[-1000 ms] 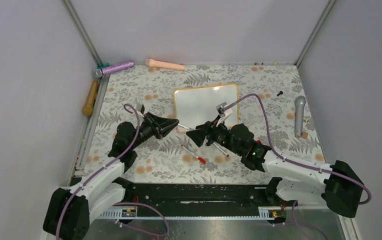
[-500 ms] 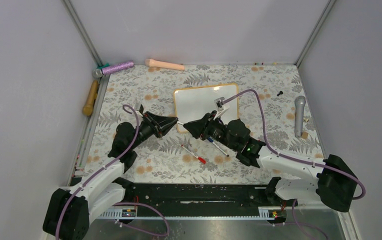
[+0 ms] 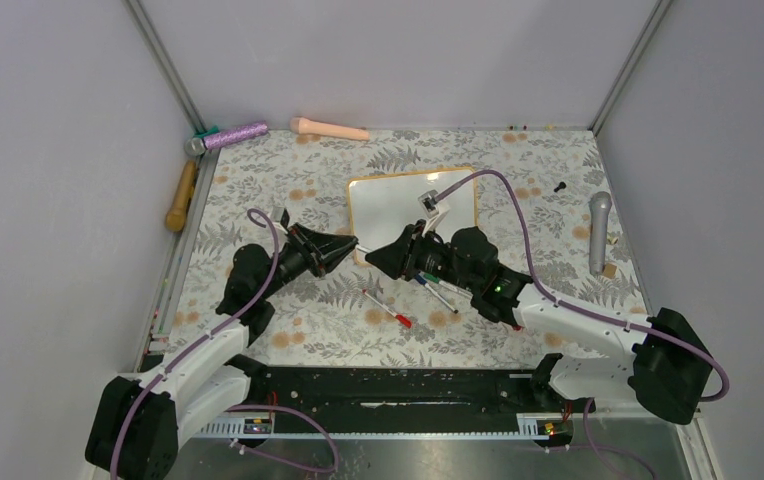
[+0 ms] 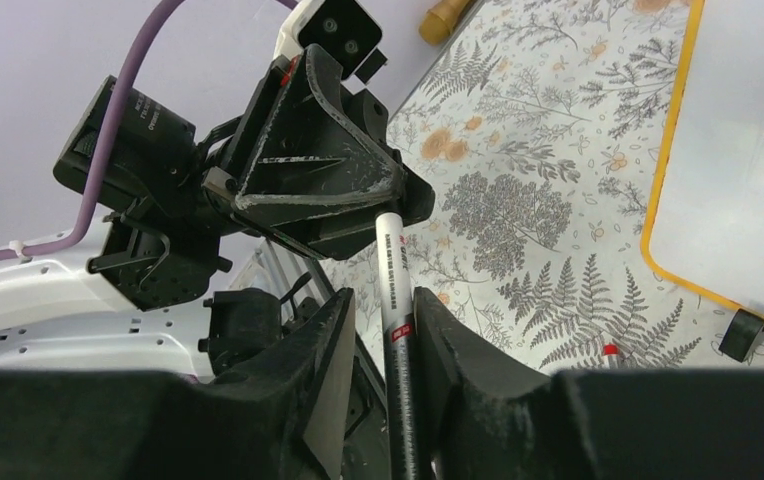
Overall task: Write a sentence on the whiteboard
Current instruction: Open the whiteboard marker at the center of the board.
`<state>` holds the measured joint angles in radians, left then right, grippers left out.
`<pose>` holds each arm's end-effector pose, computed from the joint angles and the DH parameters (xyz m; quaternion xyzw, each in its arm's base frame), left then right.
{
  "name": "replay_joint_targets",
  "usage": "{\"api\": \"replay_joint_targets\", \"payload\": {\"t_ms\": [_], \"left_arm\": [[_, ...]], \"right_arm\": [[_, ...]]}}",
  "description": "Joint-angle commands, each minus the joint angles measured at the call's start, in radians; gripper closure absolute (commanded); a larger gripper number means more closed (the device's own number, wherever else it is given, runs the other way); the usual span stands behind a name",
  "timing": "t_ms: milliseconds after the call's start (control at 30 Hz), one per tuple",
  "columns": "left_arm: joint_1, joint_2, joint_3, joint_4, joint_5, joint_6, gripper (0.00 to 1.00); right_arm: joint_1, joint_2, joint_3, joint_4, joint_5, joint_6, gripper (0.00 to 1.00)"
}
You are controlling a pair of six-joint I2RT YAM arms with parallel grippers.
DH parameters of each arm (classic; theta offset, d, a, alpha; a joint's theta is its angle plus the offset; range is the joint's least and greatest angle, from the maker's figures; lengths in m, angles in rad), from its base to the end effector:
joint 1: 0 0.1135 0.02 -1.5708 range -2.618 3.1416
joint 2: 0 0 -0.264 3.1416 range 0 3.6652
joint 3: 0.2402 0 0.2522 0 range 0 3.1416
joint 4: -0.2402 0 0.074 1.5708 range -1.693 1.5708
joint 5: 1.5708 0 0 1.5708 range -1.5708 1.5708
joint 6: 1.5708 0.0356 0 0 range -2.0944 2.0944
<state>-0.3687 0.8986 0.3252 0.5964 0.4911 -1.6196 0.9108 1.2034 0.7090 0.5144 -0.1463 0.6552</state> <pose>0.1799 -0.0875 0.2400 -0.2560 0.6514 -0.6742 0.2358 0.1666 0.2232 0.2986 -0.1407 0.6858 0.5387 0.4687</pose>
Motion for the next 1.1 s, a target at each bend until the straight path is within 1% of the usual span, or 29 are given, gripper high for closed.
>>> {"api": "replay_joint_targets", "payload": {"t_ms": [0, 133, 200, 367, 500, 633, 833, 867, 933, 1033, 1067], "left_arm": [[-0.006, 0.003, 0.043, 0.044, 0.007, 0.007, 1.00], [-0.005, 0.001, 0.042, 0.045, 0.009, 0.009, 1.00], [-0.005, 0.002, 0.039, 0.046, 0.009, 0.010, 1.00], [-0.005, 0.006, 0.025, 0.068, 0.008, -0.003, 1.00], [-0.004, 0.008, 0.019, 0.072, 0.006, -0.007, 1.00], [-0.006, 0.013, 0.018, 0.079, 0.007, -0.012, 1.00], [-0.004, 0.018, 0.010, 0.096, 0.005, -0.022, 1.00], [-0.005, 0.019, 0.008, 0.099, 0.004, -0.024, 1.00], [-0.006, 0.020, 0.008, 0.099, 0.004, -0.025, 1.00], [-0.005, 0.022, 0.006, 0.102, 0.007, -0.027, 1.00], [-0.005, 0.022, 0.006, 0.104, 0.006, -0.028, 1.00]], "right_arm": [[-0.007, -0.007, 0.047, 0.020, -0.087, 0.016, 0.67], [-0.009, -0.003, 0.046, 0.029, -0.084, 0.016, 0.73], [-0.009, 0.002, 0.044, 0.045, -0.088, 0.021, 0.75], [-0.009, 0.001, 0.018, 0.111, -0.066, 0.037, 0.71], [-0.011, 0.001, 0.007, 0.160, -0.078, 0.042, 0.69], [-0.010, 0.005, 0.004, 0.178, -0.083, 0.047, 0.70], [-0.013, 0.004, -0.009, 0.206, -0.074, 0.050, 0.76], [-0.013, 0.003, -0.012, 0.218, -0.075, 0.052, 0.80], [-0.013, 0.003, -0.020, 0.236, -0.071, 0.055, 0.85], [-0.013, 0.002, -0.023, 0.240, -0.062, 0.055, 1.00], [-0.013, 0.001, -0.021, 0.236, -0.062, 0.052, 1.00]]}}
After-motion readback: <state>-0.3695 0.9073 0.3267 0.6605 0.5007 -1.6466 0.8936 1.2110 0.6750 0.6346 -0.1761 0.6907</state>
